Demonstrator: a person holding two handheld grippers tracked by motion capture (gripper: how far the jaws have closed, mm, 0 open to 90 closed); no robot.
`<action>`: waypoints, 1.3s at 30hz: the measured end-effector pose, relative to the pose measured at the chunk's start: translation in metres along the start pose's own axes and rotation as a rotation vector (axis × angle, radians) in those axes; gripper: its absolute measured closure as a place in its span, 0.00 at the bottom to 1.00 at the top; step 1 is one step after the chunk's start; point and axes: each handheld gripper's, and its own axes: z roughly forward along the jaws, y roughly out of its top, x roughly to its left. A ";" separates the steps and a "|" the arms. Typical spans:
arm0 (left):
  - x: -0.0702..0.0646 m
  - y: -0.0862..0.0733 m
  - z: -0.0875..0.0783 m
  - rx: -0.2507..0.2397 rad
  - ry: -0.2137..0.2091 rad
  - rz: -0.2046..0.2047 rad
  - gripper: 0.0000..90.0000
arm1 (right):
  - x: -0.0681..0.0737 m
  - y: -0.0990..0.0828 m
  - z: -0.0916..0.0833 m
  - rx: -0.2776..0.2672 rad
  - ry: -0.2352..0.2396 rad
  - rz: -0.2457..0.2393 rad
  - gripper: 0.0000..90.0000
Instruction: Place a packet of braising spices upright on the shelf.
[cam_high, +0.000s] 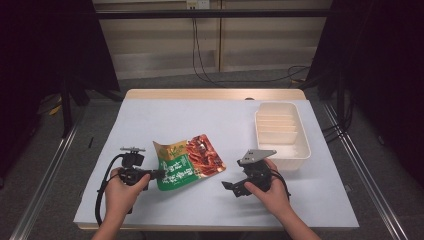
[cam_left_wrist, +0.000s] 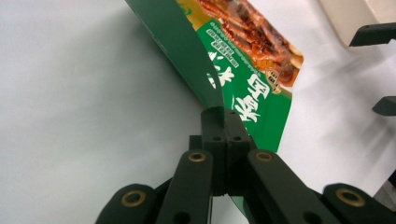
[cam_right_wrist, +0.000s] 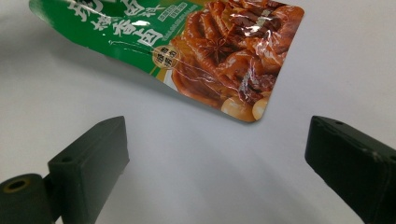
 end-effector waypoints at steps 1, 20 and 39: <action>-0.002 0.004 -0.001 0.001 0.003 0.008 1.00 | 0.000 0.000 0.000 -0.001 -0.002 -0.001 0.06; -0.057 0.122 -0.050 0.163 0.078 0.271 1.00 | 0.001 0.004 -0.002 -0.003 0.016 -0.011 0.06; -0.125 0.172 -0.049 0.306 0.053 0.537 1.00 | -0.010 0.042 -0.027 0.034 0.110 -0.038 0.04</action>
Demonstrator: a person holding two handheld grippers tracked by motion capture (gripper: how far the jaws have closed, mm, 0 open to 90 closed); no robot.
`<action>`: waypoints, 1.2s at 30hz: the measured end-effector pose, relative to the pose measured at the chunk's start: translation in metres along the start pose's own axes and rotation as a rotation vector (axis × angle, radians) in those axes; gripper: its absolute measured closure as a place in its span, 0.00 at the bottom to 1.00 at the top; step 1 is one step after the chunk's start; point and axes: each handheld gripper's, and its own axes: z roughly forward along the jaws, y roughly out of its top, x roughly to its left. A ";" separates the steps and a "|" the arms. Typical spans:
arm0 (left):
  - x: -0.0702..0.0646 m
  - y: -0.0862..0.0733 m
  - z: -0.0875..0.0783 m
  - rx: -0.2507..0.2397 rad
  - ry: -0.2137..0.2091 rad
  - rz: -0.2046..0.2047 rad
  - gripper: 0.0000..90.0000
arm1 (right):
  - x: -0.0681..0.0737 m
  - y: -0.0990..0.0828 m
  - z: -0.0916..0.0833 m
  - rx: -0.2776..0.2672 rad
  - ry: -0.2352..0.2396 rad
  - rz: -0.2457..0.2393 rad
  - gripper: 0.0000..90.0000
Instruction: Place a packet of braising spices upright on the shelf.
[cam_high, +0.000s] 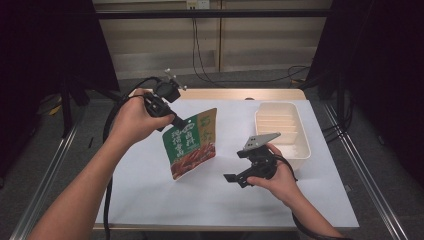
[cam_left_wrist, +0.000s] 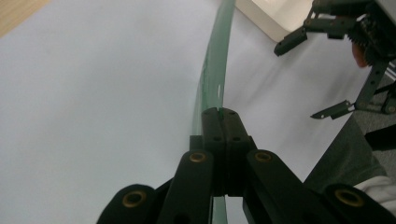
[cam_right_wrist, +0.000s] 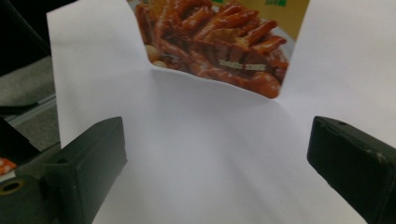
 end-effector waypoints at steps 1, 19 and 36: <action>-0.001 0.002 -0.001 0.011 -0.001 0.012 1.00 | -0.001 0.002 -0.002 0.007 -0.004 -0.006 0.04; -0.007 0.012 -0.007 0.059 -0.025 0.103 1.00 | -0.025 0.058 -0.009 0.073 0.012 -0.089 0.08; -0.023 0.031 -0.009 0.071 -0.109 0.187 1.00 | -0.033 0.108 -0.018 0.094 0.070 -0.215 0.14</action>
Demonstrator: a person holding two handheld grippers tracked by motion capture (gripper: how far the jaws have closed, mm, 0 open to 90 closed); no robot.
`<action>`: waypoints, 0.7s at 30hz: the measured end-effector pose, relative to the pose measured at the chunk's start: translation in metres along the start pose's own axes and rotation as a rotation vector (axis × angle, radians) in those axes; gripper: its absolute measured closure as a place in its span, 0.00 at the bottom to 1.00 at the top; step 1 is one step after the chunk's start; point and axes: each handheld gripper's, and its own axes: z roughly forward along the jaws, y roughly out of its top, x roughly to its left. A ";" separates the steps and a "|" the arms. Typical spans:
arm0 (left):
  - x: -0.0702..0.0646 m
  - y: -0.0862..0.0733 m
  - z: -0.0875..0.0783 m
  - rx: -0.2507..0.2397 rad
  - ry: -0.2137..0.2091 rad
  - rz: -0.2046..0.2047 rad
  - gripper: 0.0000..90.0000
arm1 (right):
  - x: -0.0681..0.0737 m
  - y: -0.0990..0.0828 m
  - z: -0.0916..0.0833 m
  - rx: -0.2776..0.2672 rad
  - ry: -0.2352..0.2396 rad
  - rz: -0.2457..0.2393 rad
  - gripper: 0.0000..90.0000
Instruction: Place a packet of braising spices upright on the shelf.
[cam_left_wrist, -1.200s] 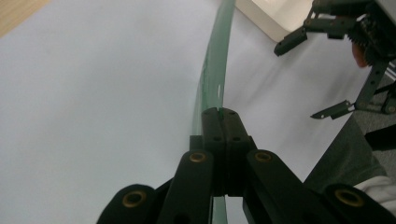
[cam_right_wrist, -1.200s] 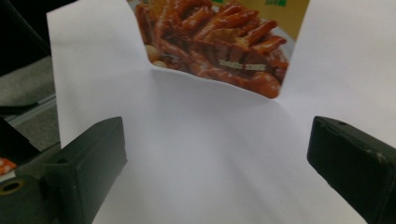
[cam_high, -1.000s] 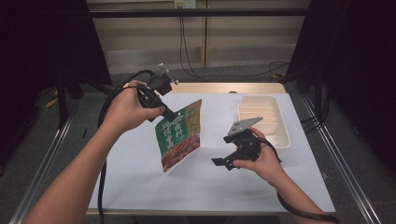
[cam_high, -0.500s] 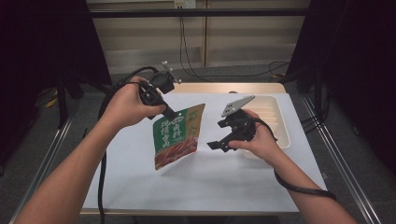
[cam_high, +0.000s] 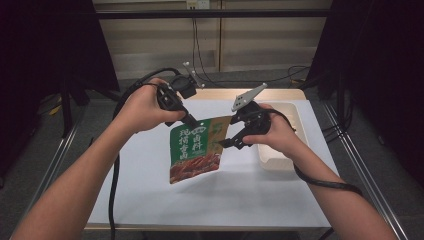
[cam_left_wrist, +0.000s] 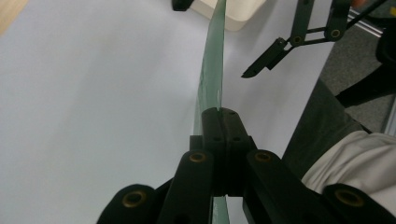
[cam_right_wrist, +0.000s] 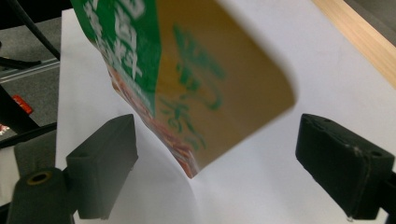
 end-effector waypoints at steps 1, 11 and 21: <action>-0.001 0.001 0.000 -0.001 0.004 0.003 1.00 | 0.000 0.003 -0.002 0.003 0.004 0.000 0.14; -0.002 0.005 0.004 -0.015 -0.026 0.019 1.00 | 0.006 0.035 -0.009 0.058 0.012 -0.085 0.19; -0.002 0.008 0.002 -0.033 -0.047 0.028 1.00 | 0.011 0.055 -0.004 0.096 0.058 -0.191 0.44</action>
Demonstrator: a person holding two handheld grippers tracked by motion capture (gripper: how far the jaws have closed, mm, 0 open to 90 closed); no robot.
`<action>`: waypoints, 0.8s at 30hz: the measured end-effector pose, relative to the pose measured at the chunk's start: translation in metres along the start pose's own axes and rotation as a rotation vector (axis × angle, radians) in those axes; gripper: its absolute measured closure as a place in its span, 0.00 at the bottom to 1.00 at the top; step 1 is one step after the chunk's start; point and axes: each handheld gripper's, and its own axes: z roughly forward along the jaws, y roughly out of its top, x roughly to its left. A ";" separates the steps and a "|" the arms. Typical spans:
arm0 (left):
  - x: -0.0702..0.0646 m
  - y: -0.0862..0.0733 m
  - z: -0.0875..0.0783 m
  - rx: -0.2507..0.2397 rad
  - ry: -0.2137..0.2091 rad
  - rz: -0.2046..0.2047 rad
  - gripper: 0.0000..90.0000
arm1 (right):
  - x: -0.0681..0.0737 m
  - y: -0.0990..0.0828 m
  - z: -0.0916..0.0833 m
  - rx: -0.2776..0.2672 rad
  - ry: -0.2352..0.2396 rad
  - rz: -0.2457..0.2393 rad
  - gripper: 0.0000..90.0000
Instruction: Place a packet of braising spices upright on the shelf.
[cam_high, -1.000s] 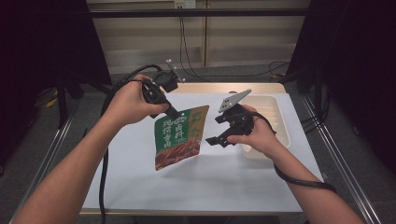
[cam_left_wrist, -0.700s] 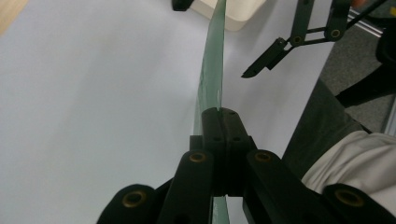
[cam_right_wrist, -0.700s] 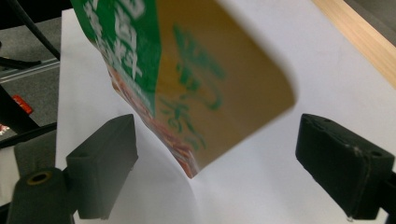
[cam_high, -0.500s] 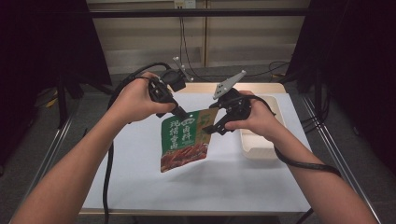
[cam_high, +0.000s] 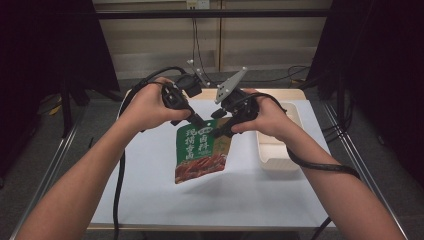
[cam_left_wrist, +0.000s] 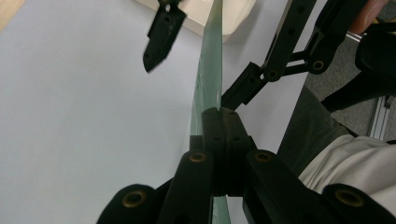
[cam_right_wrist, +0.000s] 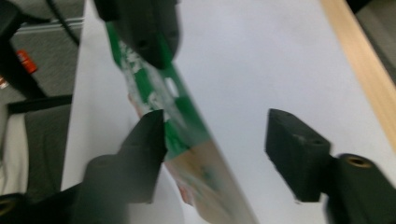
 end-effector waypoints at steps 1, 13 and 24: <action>-0.001 0.000 0.000 -0.004 -0.001 -0.008 1.00 | 0.000 0.001 0.001 0.002 0.003 -0.006 0.46; -0.001 -0.003 -0.001 -0.015 -0.006 0.002 1.00 | 0.009 0.011 -0.001 0.070 0.110 -0.074 1.00; 0.013 -0.030 0.008 -0.127 -0.070 -0.026 0.75 | 0.013 0.025 -0.006 0.231 0.111 -0.004 1.00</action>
